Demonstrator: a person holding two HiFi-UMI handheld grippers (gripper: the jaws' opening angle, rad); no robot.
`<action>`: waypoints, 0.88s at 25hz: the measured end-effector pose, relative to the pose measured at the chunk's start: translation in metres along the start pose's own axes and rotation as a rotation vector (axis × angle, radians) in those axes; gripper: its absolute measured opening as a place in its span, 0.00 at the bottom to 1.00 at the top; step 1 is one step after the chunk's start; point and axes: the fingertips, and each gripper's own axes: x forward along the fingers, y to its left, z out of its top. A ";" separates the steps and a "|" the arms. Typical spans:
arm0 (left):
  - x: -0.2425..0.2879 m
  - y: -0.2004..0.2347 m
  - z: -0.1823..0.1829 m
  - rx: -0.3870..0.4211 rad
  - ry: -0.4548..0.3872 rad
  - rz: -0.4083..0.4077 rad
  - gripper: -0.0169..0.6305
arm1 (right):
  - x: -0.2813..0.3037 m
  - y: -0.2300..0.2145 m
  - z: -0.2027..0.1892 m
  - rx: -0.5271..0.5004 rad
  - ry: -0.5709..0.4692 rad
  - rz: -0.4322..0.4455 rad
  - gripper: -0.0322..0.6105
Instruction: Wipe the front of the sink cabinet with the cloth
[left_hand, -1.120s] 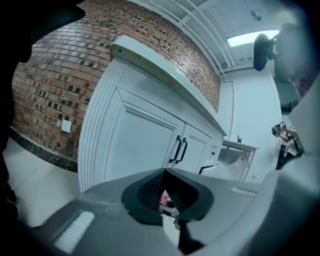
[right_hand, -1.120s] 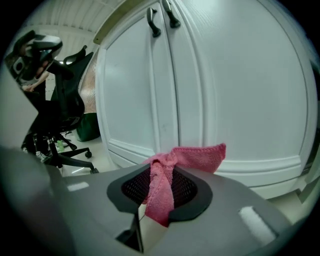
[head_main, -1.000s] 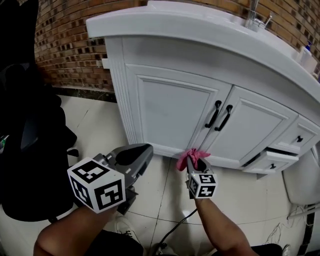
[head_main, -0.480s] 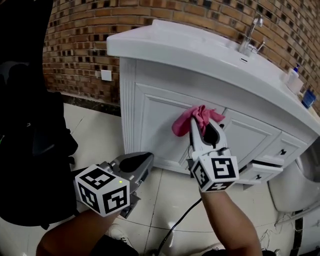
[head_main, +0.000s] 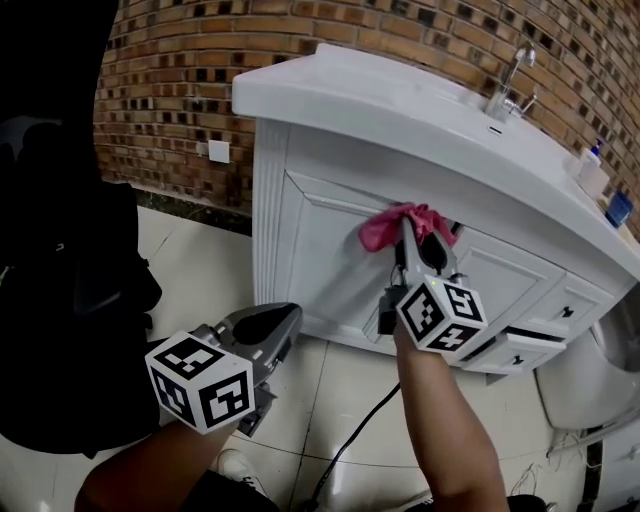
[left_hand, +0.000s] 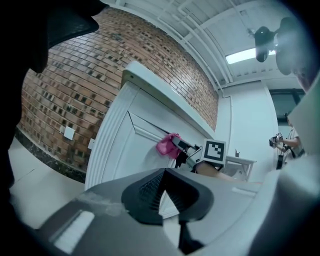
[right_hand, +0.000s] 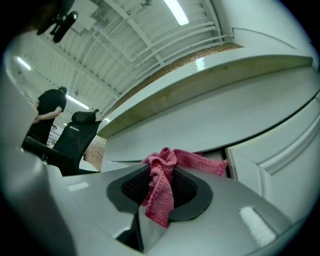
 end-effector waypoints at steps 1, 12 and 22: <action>-0.001 0.004 -0.001 0.002 0.003 0.009 0.04 | 0.001 0.000 0.000 0.000 -0.010 -0.001 0.21; 0.005 0.007 -0.011 0.002 0.037 0.019 0.04 | -0.013 0.005 -0.051 -0.135 0.034 -0.005 0.21; 0.022 0.003 -0.012 -0.015 0.044 0.003 0.04 | -0.037 0.000 -0.137 -0.126 0.151 -0.013 0.21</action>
